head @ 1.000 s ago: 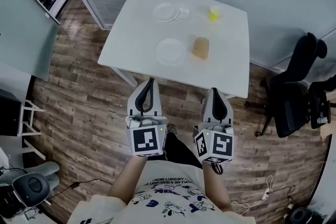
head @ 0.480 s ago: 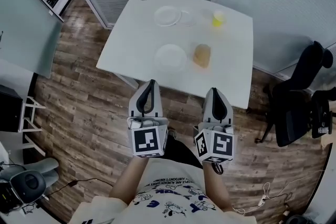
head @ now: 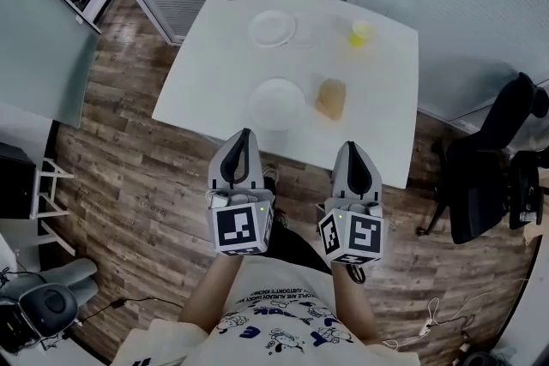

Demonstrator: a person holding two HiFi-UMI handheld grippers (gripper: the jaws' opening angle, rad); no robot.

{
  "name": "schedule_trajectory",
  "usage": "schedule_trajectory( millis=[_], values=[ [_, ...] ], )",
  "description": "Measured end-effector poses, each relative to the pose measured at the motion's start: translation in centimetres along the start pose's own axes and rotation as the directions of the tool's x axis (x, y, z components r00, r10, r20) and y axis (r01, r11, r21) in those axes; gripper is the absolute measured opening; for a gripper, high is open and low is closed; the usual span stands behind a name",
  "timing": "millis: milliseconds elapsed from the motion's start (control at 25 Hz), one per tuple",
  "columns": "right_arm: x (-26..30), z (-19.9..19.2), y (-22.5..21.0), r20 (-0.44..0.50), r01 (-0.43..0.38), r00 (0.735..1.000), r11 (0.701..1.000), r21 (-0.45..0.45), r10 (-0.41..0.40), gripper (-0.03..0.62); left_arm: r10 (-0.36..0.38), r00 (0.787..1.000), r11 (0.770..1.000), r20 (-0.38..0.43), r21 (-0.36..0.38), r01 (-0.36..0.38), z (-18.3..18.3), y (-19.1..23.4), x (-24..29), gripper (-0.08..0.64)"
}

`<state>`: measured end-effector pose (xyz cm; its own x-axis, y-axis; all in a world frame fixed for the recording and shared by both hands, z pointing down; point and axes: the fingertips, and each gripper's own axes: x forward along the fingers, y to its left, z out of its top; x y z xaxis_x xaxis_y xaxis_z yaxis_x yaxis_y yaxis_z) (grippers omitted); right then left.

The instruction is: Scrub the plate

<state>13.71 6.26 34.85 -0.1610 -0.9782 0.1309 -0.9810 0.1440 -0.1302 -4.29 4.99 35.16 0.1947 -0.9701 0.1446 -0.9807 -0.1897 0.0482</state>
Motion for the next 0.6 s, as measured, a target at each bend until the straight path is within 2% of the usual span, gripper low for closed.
schedule_trajectory(
  millis=[320, 600],
  values=[
    [4.2, 0.1, -0.6, -0.009, 0.028, 1.0, 1.0, 0.006, -0.028, 0.012, -0.015, 0.999, 1.0, -0.045, -0.01, 0.015, -0.3, 1.1, 3.9, 0.029],
    [8.3, -0.2, -0.6, -0.031, 0.06, 0.998, 0.998, 0.004, -0.06, 0.012, -0.047, 0.998, 0.999, -0.037, -0.012, 0.046, -0.1, 2.4, 7.9, 0.031]
  ],
)
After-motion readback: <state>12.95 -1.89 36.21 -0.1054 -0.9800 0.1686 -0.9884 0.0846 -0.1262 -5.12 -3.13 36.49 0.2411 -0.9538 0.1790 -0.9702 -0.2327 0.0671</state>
